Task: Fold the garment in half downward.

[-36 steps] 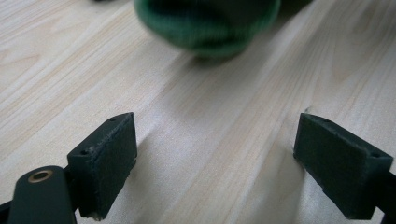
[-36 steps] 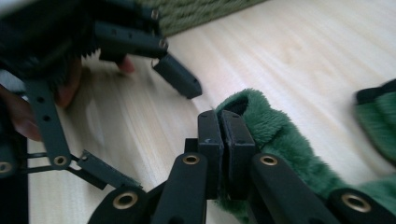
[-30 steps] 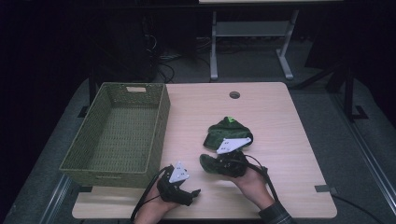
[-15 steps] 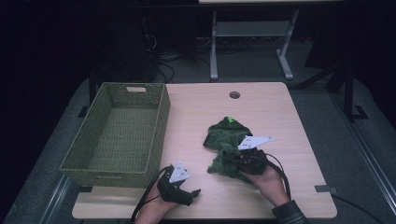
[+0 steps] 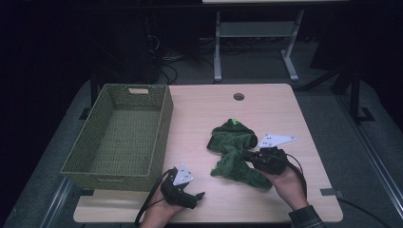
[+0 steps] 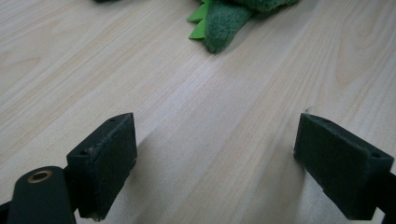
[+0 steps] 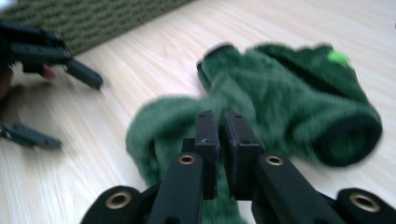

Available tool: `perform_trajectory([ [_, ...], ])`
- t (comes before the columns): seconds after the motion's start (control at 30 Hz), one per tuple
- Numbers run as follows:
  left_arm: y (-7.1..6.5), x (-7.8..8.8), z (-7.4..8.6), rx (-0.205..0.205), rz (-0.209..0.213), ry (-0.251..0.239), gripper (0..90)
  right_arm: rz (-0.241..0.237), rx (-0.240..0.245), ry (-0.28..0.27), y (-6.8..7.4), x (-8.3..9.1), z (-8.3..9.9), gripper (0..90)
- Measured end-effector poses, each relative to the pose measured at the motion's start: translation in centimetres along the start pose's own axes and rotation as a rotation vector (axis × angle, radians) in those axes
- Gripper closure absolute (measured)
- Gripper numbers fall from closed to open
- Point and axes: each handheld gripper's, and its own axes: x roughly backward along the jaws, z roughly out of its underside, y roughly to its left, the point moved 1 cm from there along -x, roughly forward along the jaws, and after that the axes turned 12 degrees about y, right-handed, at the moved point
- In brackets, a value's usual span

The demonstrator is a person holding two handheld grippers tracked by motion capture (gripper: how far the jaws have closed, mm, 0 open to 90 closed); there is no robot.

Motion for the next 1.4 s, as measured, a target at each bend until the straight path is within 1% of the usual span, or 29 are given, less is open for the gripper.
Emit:
perform_trajectory([
  [0.1,0.0,0.0,0.0,0.005,0.001,-0.004,12.7,-0.012,0.023,-0.009,0.3,-0.9,-1.5,87.6],
  [0.13,0.0,0.0,0.0,0.005,0.0,-0.004,12.6,-0.022,0.021,-0.009,0.3,-1.3,-1.9,88.3],
  [0.17,0.0,0.0,0.0,0.004,0.001,-0.002,12.6,-0.028,0.027,-0.001,0.4,-1.8,-2.2,88.4],
  [0.2,0.0,0.0,0.0,0.003,0.001,-0.002,12.6,-0.035,0.028,0.018,0.4,-2.3,-2.4,89.1],
  [0.23,0.0,0.0,0.0,0.001,0.0,0.0,12.6,-0.026,0.033,0.041,0.5,-2.7,-2.4,89.2],
  [0.27,0.0,0.0,0.0,0.001,0.0,0.0,12.7,-0.014,0.033,0.063,0.6,-3.1,-2.2,89.5],
  [0.33,0.0,0.0,0.0,0.003,0.002,0.001,12.7,-0.005,0.023,0.096,0.5,-3.6,-1.4,89.5],
  [0.5,0.0,0.0,0.0,0.003,0.003,0.001,12.8,-0.007,0.002,0.164,0.0,-4.8,0.4,89.5],
  [0.57,0.0,0.0,0.0,0.003,0.003,0.001,12.8,-0.011,-0.001,0.173,0.0,-5.3,0.8,89.6],
  [0.63,0.0,0.0,0.0,0.003,0.003,0.001,12.8,-0.015,-0.005,0.2,0.0,-5.9,1.1,89.7],
  [0.7,0.0,0.0,0.0,0.003,0.003,0.001,12.8,-0.02,-0.01,0.201,0.0,-6.4,1.2,89.7],
  [0.77,0.0,0.0,0.0,0.003,0.002,0.002,12.8,-0.025,-0.014,0.205,-0.2,-6.4,1.2,89.7],
  [0.8,0.0,0.0,0.0,0.003,0.002,0.002,12.7,-0.026,-0.016,0.202,-0.1,-6.3,1.2,89.5],
  [0.83,0.0,0.0,0.0,0.003,0.002,0.001,12.8,-0.018,-0.006,0.194,-0.1,-6.2,1.2,87.8],
  [0.87,0.0,0.0,0.0,0.003,0.002,0.001,12.8,-0.017,-0.009,0.189,-0.2,-5.8,1.1,85.3],
  [0.93,0.0,0.0,0.0,0.003,0.002,0.001,12.7,-0.027,-0.026,0.152,-0.5,-4.8,1.1,81.5],
  [1.07,0.0,0.0,0.0,0.001,0.0,-0.001,12.8,-0.013,-0.035,0.117,-1.1,-2.9,1.5,77.1],
  [1.27,0.0,0.0,0.0,0.004,0.003,-0.001,12.8,0.03,-0.028,0.111,-1.8,-0.4,3.9,69.9],
  [1.33,0.0,0.0,0.0,0.003,0.003,0.0,12.7,0.031,-0.033,0.098,-2.0,0.3,4.9,68.5],
  [1.4,0.0,0.0,0.0,0.003,0.003,0.001,12.8,0.034,-0.042,0.102,-2.1,1.1,6.1,66.7],
])
